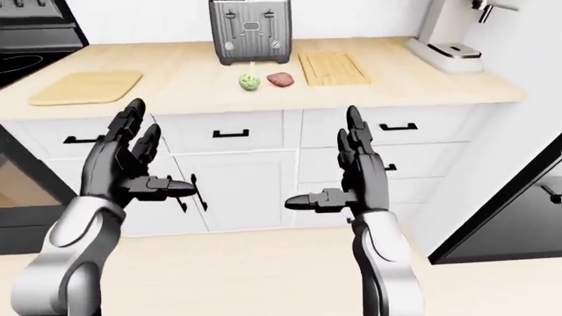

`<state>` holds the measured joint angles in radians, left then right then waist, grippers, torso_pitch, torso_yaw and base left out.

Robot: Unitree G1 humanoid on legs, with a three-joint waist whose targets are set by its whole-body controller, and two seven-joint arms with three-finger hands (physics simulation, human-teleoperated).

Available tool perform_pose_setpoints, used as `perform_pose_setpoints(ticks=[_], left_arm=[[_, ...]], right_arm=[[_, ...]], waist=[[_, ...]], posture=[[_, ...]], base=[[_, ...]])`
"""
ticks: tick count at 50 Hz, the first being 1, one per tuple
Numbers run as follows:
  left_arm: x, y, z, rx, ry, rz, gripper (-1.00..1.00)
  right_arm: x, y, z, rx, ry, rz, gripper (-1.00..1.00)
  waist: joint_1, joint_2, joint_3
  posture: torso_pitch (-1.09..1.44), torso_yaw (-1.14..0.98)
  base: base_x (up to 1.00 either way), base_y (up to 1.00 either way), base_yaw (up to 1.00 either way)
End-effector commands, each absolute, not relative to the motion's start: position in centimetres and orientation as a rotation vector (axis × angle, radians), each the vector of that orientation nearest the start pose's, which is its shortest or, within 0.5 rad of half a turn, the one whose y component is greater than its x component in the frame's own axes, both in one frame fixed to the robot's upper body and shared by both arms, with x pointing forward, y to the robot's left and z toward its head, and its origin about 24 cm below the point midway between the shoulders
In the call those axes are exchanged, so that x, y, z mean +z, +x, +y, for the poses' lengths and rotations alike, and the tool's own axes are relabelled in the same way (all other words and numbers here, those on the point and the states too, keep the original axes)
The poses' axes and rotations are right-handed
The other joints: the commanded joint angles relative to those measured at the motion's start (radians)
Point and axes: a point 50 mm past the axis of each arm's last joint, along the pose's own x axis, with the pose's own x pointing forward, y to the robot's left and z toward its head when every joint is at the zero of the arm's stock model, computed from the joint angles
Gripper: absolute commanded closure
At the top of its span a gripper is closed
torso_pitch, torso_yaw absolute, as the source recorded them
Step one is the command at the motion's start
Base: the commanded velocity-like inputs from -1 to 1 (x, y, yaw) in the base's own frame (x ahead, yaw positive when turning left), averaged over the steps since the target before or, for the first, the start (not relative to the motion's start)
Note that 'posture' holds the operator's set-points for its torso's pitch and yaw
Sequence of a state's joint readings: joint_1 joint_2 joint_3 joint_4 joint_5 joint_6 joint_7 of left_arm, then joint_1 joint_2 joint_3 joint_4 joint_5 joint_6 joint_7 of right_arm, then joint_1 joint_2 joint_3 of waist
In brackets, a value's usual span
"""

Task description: Place the broccoli and the sweet potato on separate cutting boards.

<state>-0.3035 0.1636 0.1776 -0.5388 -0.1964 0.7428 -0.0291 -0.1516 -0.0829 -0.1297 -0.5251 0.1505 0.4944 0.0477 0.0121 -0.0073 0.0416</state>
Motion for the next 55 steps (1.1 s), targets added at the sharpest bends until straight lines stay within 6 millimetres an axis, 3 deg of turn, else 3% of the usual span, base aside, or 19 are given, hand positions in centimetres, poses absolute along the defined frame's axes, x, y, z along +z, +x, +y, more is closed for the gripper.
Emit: perform_pose_setpoints(ticks=[1,5,13,15,17,21,25,28,29,31,33,34,37,40,42,46,48,50,55], left_arm=[[19.3,26.8,17.9,-0.033,0.000,-0.203,-1.00],[19.0,26.7,18.0,-0.029,-0.003,-0.199,-1.00],[19.5,26.7,18.1,-0.027,-0.002,-0.207,-1.00],[19.6,26.7,18.1,-0.027,-0.001,-0.208,-1.00],[19.6,26.7,18.1,-0.026,-0.001,-0.208,-1.00],[19.6,26.7,18.1,-0.027,0.000,-0.208,-1.00],[19.5,26.7,18.1,-0.026,0.000,-0.205,-1.00],[19.4,26.8,18.0,-0.027,0.000,-0.204,-1.00],[19.3,26.8,18.0,-0.027,0.000,-0.203,-1.00],[19.3,26.8,18.0,-0.028,0.001,-0.203,-1.00],[19.2,26.9,18.0,-0.028,0.001,-0.203,-1.00],[19.2,26.9,18.0,-0.027,0.000,-0.203,-1.00],[19.2,26.9,18.0,-0.027,0.000,-0.203,-1.00],[19.2,26.8,18.0,-0.027,-0.001,-0.203,-1.00],[19.2,26.8,18.0,-0.027,0.000,-0.203,-1.00],[19.2,26.8,18.0,-0.026,0.000,-0.204,-1.00],[19.3,26.8,18.0,-0.027,0.001,-0.204,-1.00],[19.3,26.8,18.0,-0.027,0.000,-0.204,-1.00],[19.2,26.9,17.9,-0.028,-0.001,-0.203,-1.00]], right_arm=[[17.0,25.3,-16.6,0.065,0.043,-0.276,-1.00],[17.1,25.0,-16.4,0.091,0.061,-0.296,-1.00],[18.4,24.7,-16.3,0.096,0.060,-0.332,-1.00],[18.6,24.7,-16.5,0.088,0.061,-0.332,-1.00],[18.8,24.6,-16.5,0.087,0.062,-0.335,-1.00],[18.8,24.6,-16.7,0.078,0.061,-0.340,-1.00],[18.6,24.5,-17.1,0.049,0.047,-0.332,-1.00],[18.4,24.4,-17.3,0.037,0.047,-0.330,-1.00],[18.5,24.4,-17.2,0.038,0.045,-0.331,-1.00],[18.4,24.4,-17.3,0.039,0.045,-0.334,-1.00],[18.5,24.3,-17.3,0.043,0.046,-0.345,-1.00],[18.6,24.2,-17.2,0.045,0.044,-0.347,-1.00],[18.7,24.2,-17.1,0.042,0.036,-0.349,-1.00],[18.6,24.3,-17.1,0.043,0.028,-0.339,-1.00],[18.6,24.4,-17.1,0.044,0.028,-0.337,-1.00],[18.3,24.5,-17.2,0.044,0.028,-0.335,-1.00],[18.4,24.5,-17.1,0.044,0.028,-0.335,-1.00],[18.4,24.4,-17.2,0.043,0.028,-0.337,-1.00],[18.5,24.4,-17.2,0.041,0.028,-0.339,-1.00]], waist=[[-0.002,-0.005,-0.003],[0.006,-0.022,-0.014],[-0.022,0.041,-0.033],[-0.029,0.026,-0.036],[-0.031,0.054,-0.018],[-0.012,0.070,-0.013],[-0.004,0.059,-0.012],[-0.032,0.074,-0.038],[-0.017,0.026,-0.036],[-0.001,-0.017,-0.013],[0.018,-0.097,-0.030],[0.002,-0.007,-0.027],[-0.020,-0.026,-0.009],[-0.013,-0.020,-0.029],[-0.011,-0.010,-0.015],[-0.019,0.055,0.009],[-0.017,0.113,-0.012],[-0.011,0.086,0.006],[0.007,0.060,-0.017]], posture=[[0.00,0.00],[0.00,0.00],[0.00,0.00],[0.00,0.00],[0.00,0.00],[0.00,0.00],[0.00,0.00],[0.00,0.00],[0.00,0.00],[0.00,0.00],[0.00,0.00],[0.00,0.00],[0.00,0.00],[0.00,0.00],[0.00,0.00],[0.00,0.00],[0.00,0.00],[0.00,0.00],[0.00,0.00]], base=[[0.02,0.00,0.00],[0.00,0.00,0.75],[0.00,0.01,0.75],[0.00,0.00,0.00],[0.01,-0.01,0.00],[0.25,-0.25,0.00],[0.24,-0.34,0.00],[0.03,-0.34,-0.29],[0.00,0.00,-1.00],[0.00,0.00,-1.00],[0.00,-0.19,-0.50],[0.00,-0.23,0.00],[0.00,-0.03,0.00],[0.02,0.00,0.00],[0.21,-0.03,0.00],[0.38,-0.14,0.00],[0.46,-0.19,0.00],[0.45,-0.20,0.00],[0.46,-0.18,0.00]])
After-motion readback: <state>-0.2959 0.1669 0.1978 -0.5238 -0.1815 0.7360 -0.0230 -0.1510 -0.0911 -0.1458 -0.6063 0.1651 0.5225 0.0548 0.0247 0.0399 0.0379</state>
